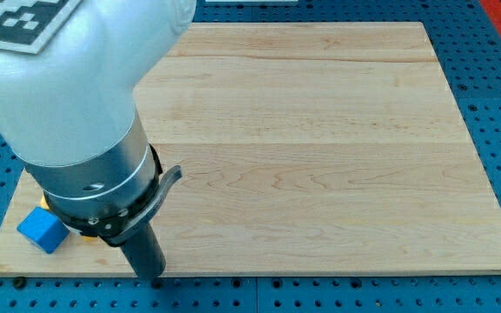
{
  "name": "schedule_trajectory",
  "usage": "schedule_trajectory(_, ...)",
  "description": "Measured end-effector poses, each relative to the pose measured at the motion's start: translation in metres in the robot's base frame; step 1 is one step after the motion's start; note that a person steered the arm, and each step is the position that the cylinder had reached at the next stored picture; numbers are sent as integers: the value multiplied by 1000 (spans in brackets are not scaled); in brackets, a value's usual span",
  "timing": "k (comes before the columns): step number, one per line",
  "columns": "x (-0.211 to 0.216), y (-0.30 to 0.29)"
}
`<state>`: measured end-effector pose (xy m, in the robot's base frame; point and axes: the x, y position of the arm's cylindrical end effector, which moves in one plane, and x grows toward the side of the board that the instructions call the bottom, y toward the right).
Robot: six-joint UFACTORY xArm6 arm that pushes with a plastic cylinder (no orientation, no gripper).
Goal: Push the yellow hexagon into the red circle
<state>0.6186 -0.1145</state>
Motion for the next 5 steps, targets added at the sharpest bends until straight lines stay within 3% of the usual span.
schedule_trajectory(2,0,-12)
schedule_trajectory(4,0,-106)
schedule_trajectory(5,-11,-120)
